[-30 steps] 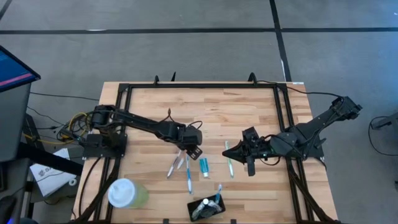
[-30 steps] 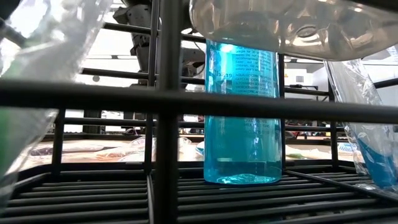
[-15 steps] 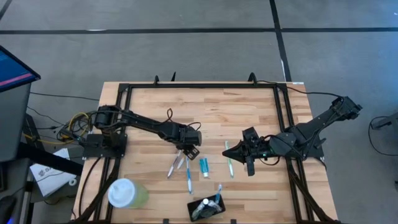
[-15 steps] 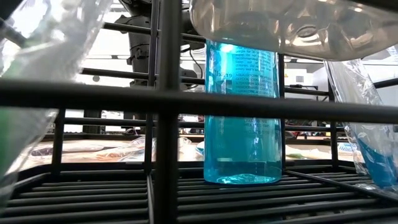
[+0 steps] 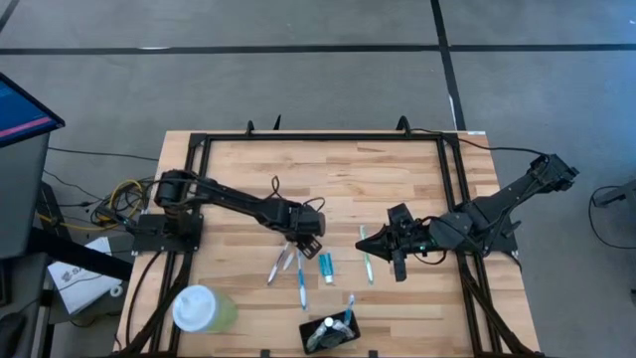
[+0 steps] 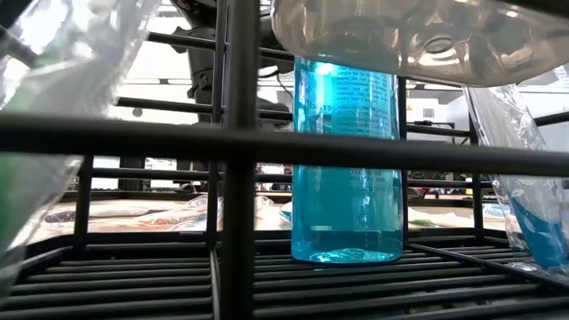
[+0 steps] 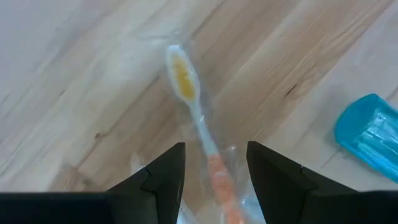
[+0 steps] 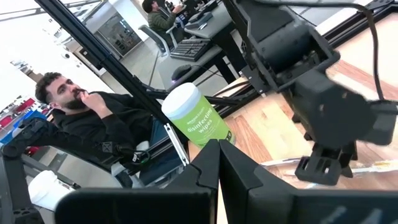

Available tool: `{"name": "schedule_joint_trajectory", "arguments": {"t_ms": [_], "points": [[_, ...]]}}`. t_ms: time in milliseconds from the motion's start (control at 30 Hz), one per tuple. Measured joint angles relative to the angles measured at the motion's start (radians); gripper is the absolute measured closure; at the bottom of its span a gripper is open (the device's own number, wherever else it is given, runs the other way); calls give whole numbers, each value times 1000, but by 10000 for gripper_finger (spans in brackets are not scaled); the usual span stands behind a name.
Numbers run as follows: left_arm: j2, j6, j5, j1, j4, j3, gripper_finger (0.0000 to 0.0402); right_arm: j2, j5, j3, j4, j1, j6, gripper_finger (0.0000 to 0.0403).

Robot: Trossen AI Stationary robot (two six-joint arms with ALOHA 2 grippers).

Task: Pick & Place toothbrushing station
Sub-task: Put the orange toothbrush into the black wire organizer

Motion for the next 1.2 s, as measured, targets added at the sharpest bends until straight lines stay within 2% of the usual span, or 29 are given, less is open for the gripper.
{"name": "schedule_joint_trajectory", "arguments": {"t_ms": [233, 467, 633, 867, 1000, 1200], "points": [[82, 10, -22, -28, -36, 57, 234, 0, 0, 0, -8, 1, 8, 403], [86, 19, -19, -16, -52, 68, 247, 0, 0, 0, -9, 1, 34, 403], [93, 40, 24, 8, -76, 67, 291, 0, 0, 0, -8, 1, 34, 403], [78, 73, 16, 8, -73, 64, 388, 0, 0, 0, -8, 2, 34, 403], [46, 96, -50, -5, -78, 61, 389, 0, 0, 0, -8, 2, 34, 403], [-70, 117, -202, -46, -65, 62, 395, 0, 0, 0, -8, 4, 26, 403]]}}
